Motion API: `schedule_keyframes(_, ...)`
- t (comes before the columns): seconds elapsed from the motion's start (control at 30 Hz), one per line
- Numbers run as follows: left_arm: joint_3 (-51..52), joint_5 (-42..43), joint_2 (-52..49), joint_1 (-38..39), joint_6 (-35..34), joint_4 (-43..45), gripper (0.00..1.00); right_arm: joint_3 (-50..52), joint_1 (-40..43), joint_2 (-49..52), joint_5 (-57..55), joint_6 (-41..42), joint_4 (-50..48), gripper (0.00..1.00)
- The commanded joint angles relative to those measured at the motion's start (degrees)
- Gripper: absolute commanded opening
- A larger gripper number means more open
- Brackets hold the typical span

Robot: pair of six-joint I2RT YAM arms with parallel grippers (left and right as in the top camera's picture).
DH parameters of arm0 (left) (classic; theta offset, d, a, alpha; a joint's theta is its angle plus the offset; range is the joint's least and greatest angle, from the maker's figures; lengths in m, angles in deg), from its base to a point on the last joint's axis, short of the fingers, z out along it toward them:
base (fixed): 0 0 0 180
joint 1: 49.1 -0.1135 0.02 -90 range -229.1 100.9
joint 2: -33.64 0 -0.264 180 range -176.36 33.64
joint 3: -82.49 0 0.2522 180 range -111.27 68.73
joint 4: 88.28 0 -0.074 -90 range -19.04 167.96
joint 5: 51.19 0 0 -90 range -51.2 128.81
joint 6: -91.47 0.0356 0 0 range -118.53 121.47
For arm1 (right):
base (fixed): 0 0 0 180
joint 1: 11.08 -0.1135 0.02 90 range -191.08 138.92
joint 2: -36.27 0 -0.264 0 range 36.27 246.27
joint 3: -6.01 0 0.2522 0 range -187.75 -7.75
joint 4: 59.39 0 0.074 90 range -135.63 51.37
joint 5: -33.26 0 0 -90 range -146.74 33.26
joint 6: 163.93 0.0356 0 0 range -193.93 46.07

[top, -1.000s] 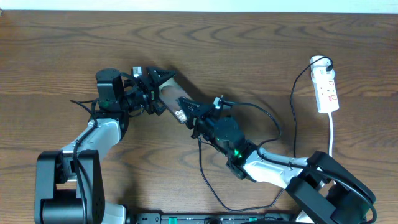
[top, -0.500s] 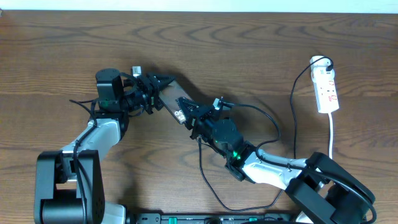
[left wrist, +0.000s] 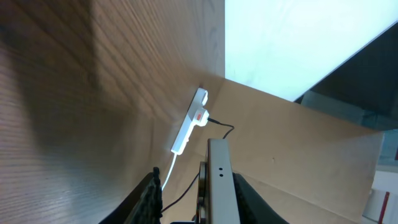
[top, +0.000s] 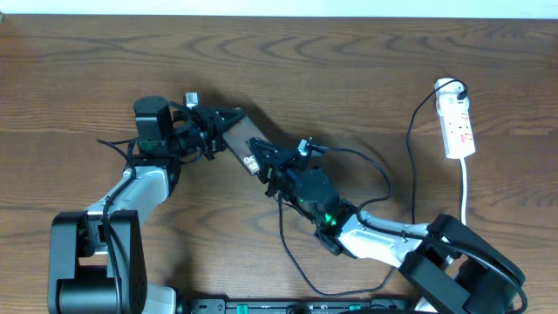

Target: Plug charger to phone and switch on socket

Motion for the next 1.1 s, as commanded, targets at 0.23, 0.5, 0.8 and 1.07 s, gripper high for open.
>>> schedule_keyframes(0.23,0.1,0.0,1.0,1.6,1.2,0.3,0.2,-0.7,-1.7,0.0,1.8,0.1,-0.7,0.01)
schedule_keyframes(0.5,0.1,-0.2,1.0,2.0,1.2,0.5,0.08,-0.7,-1.9,0.0,1.8,0.1,-0.2,0.01)
schedule_keyframes(0.8,0.1,-0.1,1.0,2.0,1.2,0.5,0.08,-0.7,-2.0,0.0,1.8,0.1,-0.2,0.01)
schedule_keyframes(1.07,0.1,0.1,1.0,2.0,1.2,0.5,0.07,-0.7,-2.0,0.0,1.8,0.0,-0.2,0.91)
